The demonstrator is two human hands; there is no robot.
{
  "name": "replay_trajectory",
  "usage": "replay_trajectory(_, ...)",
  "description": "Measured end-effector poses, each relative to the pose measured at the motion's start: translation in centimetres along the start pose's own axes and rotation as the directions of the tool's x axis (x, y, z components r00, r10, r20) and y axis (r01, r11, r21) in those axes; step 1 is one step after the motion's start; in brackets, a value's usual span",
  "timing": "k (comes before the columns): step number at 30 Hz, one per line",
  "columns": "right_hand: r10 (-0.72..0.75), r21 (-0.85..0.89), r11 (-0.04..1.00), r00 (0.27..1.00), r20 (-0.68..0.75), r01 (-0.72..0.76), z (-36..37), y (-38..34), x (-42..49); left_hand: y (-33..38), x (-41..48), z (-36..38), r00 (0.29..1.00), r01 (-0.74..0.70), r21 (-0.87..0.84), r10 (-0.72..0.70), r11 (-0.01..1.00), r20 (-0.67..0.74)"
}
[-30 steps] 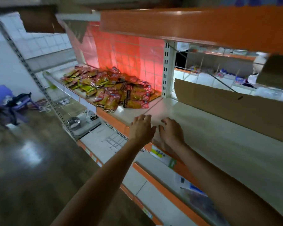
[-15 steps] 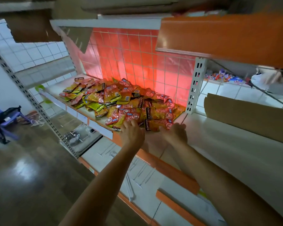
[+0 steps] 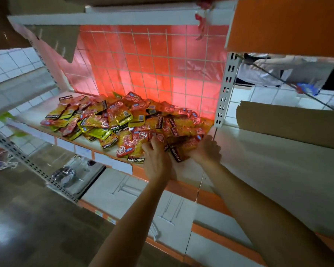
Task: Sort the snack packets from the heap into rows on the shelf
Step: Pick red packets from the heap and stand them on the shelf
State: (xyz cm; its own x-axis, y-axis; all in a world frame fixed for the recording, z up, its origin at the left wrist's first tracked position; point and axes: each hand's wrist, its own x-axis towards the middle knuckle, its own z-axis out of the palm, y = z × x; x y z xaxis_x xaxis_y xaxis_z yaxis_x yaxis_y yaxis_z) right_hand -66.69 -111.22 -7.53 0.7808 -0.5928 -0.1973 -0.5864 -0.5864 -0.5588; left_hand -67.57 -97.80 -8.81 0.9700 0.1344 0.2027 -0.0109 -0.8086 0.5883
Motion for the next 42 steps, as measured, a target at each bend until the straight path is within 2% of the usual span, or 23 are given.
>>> replay_trajectory(2,-0.037,0.145,0.989,0.998,-0.045,0.043,0.1,0.7,-0.5,-0.2,-0.1,0.0,0.998,-0.057,-0.08,0.055,0.995,-0.037)
replay_trajectory(4,-0.07,0.338,0.936,0.992,-0.105,0.101,-0.3,1.6,-0.9,0.1,-0.3,0.0,0.988,-0.145,-0.161,0.135,0.976,-0.07)
replay_trajectory(6,-0.078,0.46,0.875,0.981,-0.175,0.152,-0.9,2.6,-1.3,1.0,-0.8,0.3,0.972,-0.233,-0.234,0.219,0.944,-0.085)
replay_trajectory(11,0.067,0.668,0.74,0.979,-0.191,0.08,-2.8,6.0,-1.8,4.5,-2.1,1.4,0.942,-0.318,-0.424,0.332,0.848,-0.043)
replay_trajectory(14,0.12,0.679,0.731,0.968,-0.22,0.063,-5.0,9.1,-2.1,7.2,-3.7,2.4,0.931,-0.272,-0.533,0.359,0.801,0.064)
replay_trajectory(18,0.214,0.732,0.68,0.943,-0.254,0.043,-8.5,14.1,-3.2,11.2,-6.8,4.7,0.911,-0.137,-0.635,0.349,0.76,0.221)
replay_trajectory(25,0.303,0.764,0.642,0.894,-0.331,0.066,-16.4,24.6,-6.9,19.5,-15.3,8.8,0.838,-0.043,-0.636,0.375,0.77,0.397)
replay_trajectory(31,0.384,0.796,0.597,0.835,-0.394,0.101,-23.8,34.5,-10.6,27.1,-25.5,11.5,0.79,-0.025,-0.683,0.433,0.73,0.433)
replay_trajectory(36,0.454,0.816,0.569,0.789,-0.413,0.101,-28.7,42.1,-12.5,32.5,-32.2,13.5,0.722,0.01,-0.703,0.481,0.711,0.497)
replay_trajectory(42,0.524,0.865,0.49,0.758,-0.39,0.106,-32.7,48.3,-12.7,37.7,-36.3,16.6,0.682,-0.028,-0.669,0.504,0.743,0.53)
